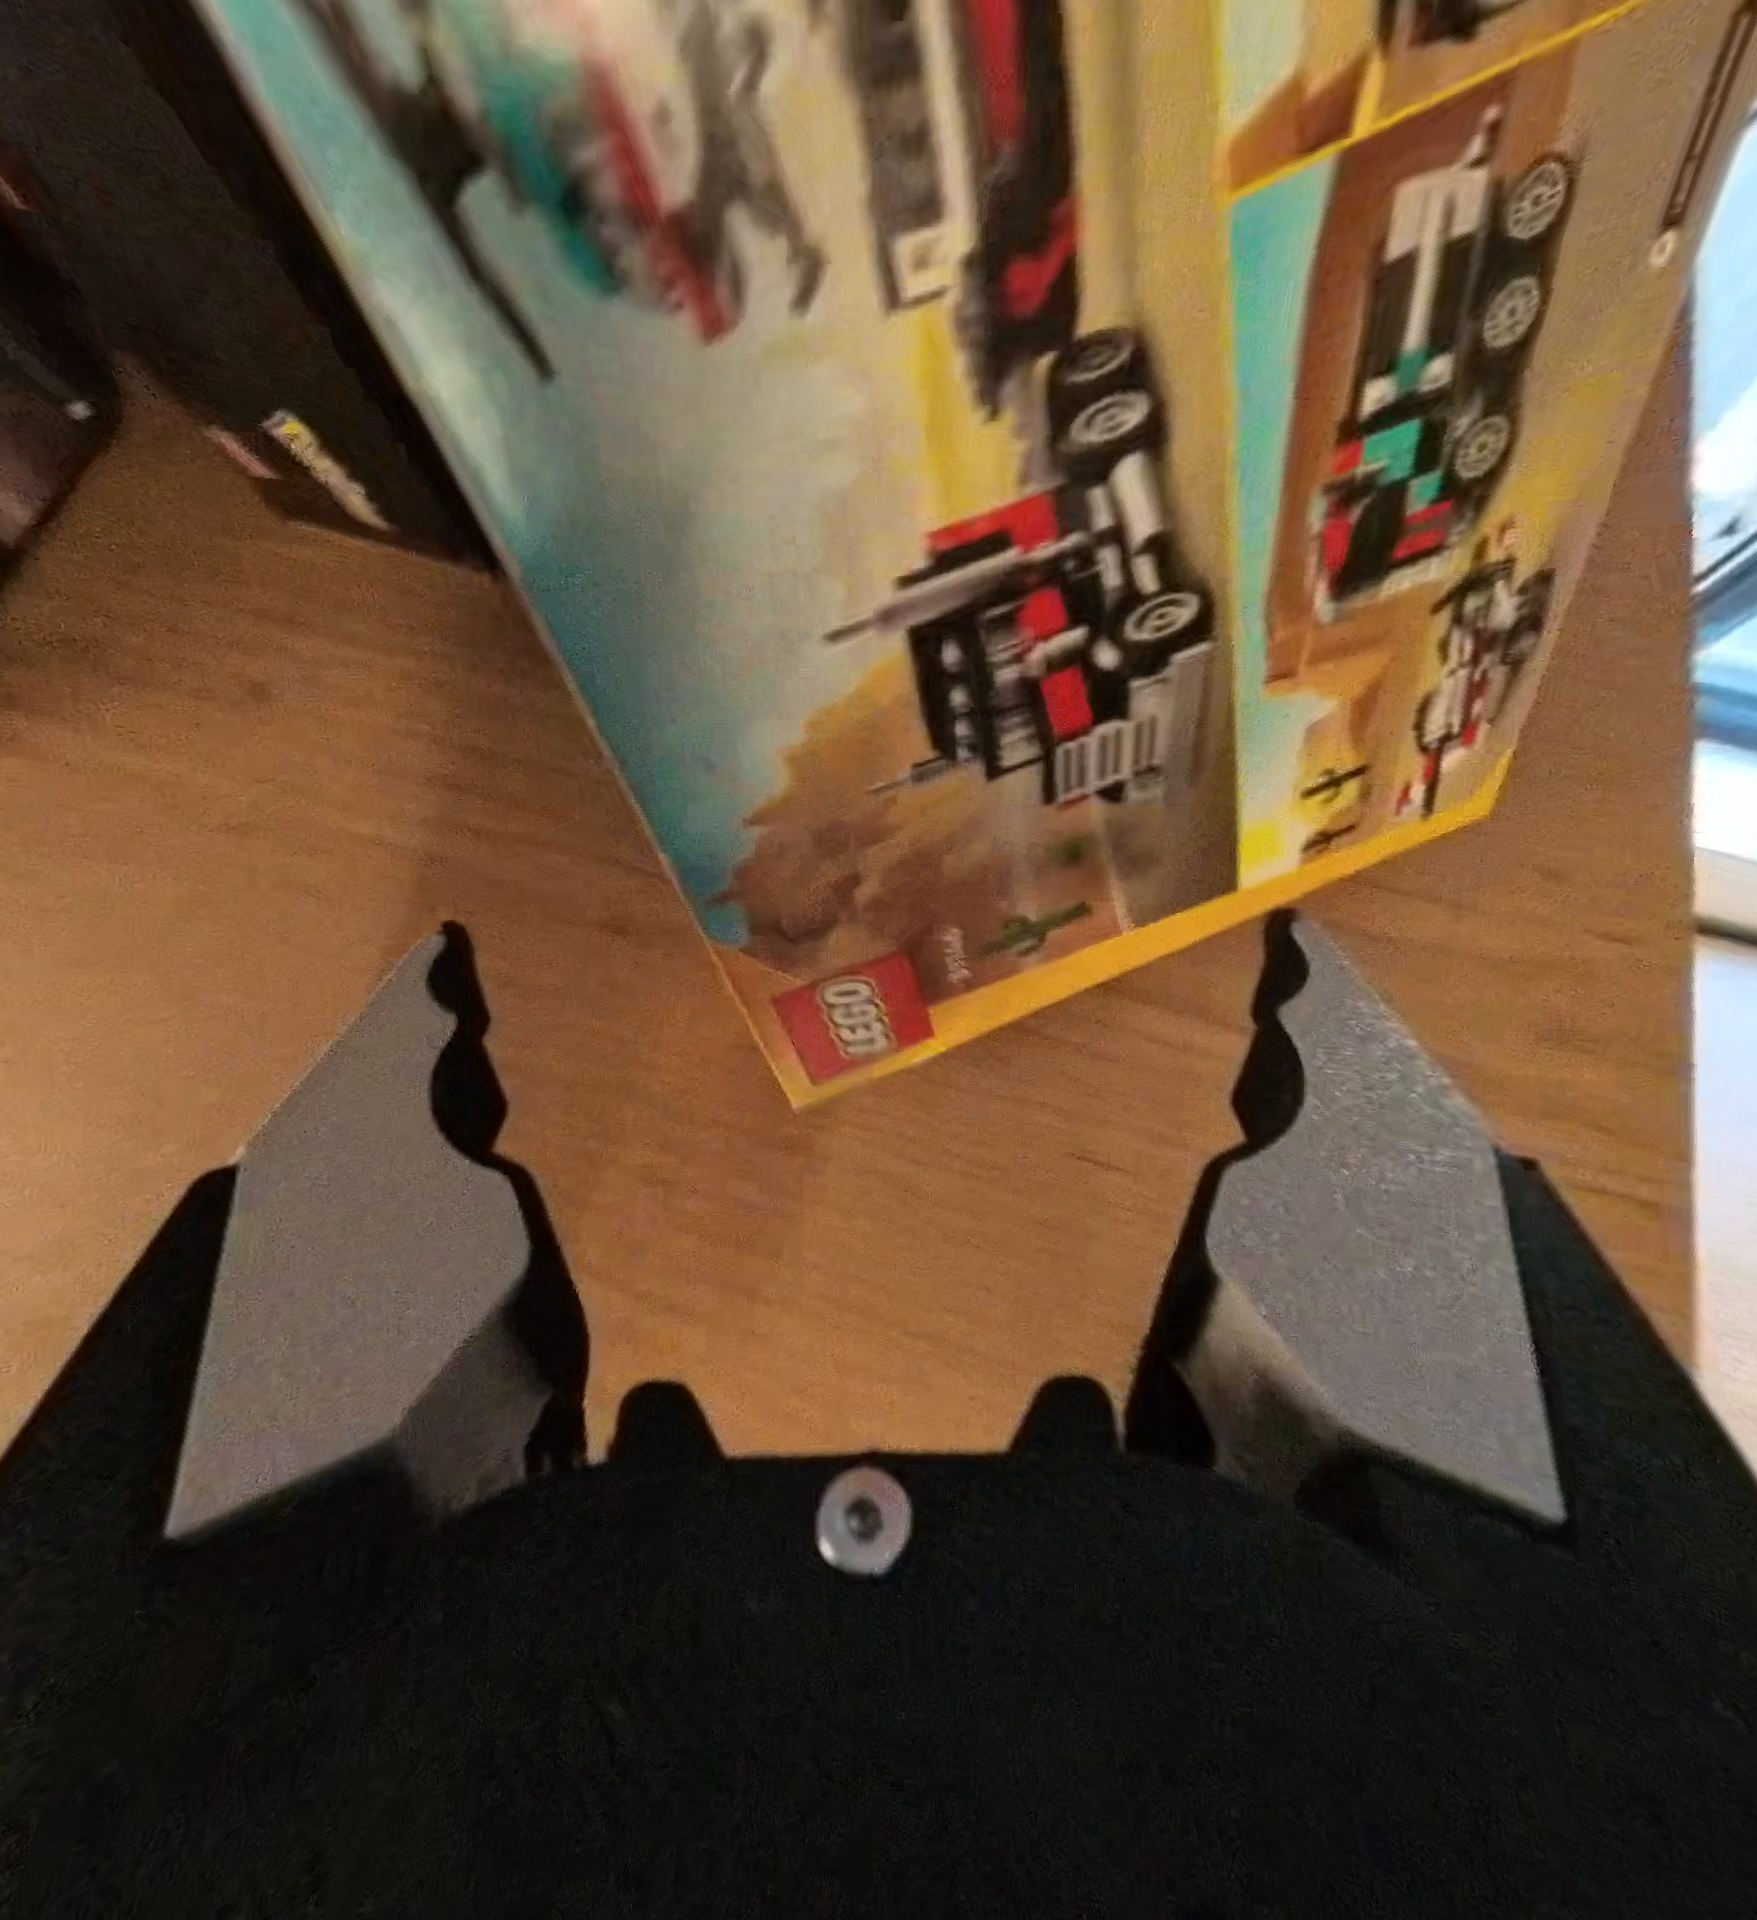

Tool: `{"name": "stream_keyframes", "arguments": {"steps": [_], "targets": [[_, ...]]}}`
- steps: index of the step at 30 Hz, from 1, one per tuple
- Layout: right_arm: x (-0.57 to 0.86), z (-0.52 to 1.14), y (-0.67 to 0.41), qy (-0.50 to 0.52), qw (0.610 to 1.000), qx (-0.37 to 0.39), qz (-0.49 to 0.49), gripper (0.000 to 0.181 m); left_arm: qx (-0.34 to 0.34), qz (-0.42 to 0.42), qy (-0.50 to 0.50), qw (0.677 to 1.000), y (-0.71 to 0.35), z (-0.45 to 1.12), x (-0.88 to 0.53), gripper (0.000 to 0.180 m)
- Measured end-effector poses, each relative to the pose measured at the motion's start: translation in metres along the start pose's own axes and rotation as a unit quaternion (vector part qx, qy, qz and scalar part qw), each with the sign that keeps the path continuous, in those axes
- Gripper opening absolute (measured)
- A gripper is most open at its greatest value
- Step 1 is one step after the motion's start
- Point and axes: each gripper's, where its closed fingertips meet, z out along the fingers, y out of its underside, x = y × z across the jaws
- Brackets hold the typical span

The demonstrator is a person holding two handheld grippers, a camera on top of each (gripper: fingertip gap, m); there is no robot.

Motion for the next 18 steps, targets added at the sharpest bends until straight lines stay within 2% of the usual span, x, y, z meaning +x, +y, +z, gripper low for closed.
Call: {"name": "stream_keyframes", "arguments": {"steps": [5, 7, 9, 11, 14, 18], "targets": [[-0.023, 0.034, -0.011, 0.172, 0.975, 0.108, -0.093, 0.144, -0.004, 0.001, -0.009, 1.000, -0.005, 0.000, 0.006, 0.027], [-0.011, 0.045, -0.011, 0.238, 0.962, 0.097, -0.091, 0.132, -0.001, -0.001, -0.012, 1.000, -0.011, -0.001, 0.009, 0.027], [0.011, 0.055, -0.003, 0.265, 0.961, 0.071, -0.031, 0.121, 0.007, 0.001, -0.014, 1.000, -0.017, -0.003, 0.012, 0.027], [0.024, 0.055, -0.004, 0.258, 0.963, 0.072, -0.009, 0.112, 0.011, 0.001, -0.012, 1.000, -0.020, -0.003, 0.012, 0.026], [0.031, 0.053, -0.002, 0.218, 0.972, 0.082, -0.039, 0.111, 0.011, -0.009, -0.007, 1.000, -0.020, 0.003, 0.008, 0.026], [0.041, 0.056, -0.006, 0.115, 0.985, 0.110, -0.070, 0.111, 0.009, -0.018, 0.003, 1.000, -0.022, 0.014, 0.007, 0.026]]}}
